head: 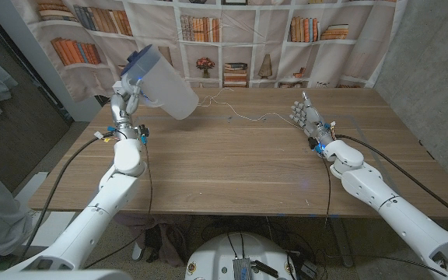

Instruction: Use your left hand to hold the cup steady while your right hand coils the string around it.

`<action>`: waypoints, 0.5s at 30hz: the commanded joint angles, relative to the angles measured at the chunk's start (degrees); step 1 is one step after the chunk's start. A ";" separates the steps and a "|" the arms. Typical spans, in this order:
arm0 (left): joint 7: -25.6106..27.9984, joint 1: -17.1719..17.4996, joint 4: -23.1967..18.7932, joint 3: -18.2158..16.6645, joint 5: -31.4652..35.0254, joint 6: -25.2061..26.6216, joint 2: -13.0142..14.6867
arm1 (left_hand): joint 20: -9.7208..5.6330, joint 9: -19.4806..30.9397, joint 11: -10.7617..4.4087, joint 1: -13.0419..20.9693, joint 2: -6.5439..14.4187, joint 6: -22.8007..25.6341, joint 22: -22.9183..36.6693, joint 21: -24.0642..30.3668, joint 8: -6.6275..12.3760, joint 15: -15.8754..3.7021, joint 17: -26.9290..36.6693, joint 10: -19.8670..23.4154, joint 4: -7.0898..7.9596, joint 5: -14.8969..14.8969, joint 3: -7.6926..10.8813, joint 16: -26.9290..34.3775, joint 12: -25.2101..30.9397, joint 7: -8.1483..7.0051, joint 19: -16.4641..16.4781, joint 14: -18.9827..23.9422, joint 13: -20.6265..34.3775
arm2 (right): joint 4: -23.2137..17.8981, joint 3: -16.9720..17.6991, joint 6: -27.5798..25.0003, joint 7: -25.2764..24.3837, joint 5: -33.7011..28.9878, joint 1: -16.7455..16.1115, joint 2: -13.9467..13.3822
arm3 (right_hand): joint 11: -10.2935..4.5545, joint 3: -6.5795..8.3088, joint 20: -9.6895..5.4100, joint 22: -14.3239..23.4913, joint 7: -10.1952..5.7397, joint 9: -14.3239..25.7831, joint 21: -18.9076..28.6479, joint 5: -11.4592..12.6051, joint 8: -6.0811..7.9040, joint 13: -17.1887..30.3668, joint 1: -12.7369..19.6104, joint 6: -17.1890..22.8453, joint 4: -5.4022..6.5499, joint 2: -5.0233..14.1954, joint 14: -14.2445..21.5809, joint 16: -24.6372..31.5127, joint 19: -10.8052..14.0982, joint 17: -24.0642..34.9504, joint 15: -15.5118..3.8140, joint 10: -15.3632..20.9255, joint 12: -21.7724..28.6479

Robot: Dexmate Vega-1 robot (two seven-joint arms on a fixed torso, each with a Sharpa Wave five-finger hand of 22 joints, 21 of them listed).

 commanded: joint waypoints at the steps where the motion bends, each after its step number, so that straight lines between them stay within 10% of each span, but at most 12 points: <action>1: -4.61 -2.67 3.19 1.77 -3.50 -5.74 -4.37 | 0.00 0.09 2.36 -3.61 3.26 3.55 0.31 0.61 -0.03 -0.04 2.05 2.31 0.53 -0.07 0.98 0.25 6.27 3.24 -0.36 0.41 5.70 | -0.54 0.32 0.18 -0.29 0.00 -0.57 -0.25 | -0.14 0.09 0.23 0.24 0.06 0.12 0.38 0.02 0.24 0.12 -0.10 0.26 0.03 0.08 0.10 0.33 0.28 0.09 -0.07 0.37 0.44; 15: -9.12 -1.94 3.11 2.29 -9.05 -9.09 -7.45 | -0.02 0.68 2.45 -3.80 3.20 3.56 0.79 1.78 0.19 0.22 2.53 2.22 0.12 -0.07 1.12 0.56 6.34 3.18 -0.90 0.39 6.02 | -0.02 0.37 0.49 0.21 0.25 -0.39 -0.08 | -0.13 0.12 0.19 0.24 0.07 0.12 0.38 0.02 0.26 0.12 -0.09 0.34 -0.01 0.07 0.18 0.33 0.32 0.08 -0.19 0.39 0.44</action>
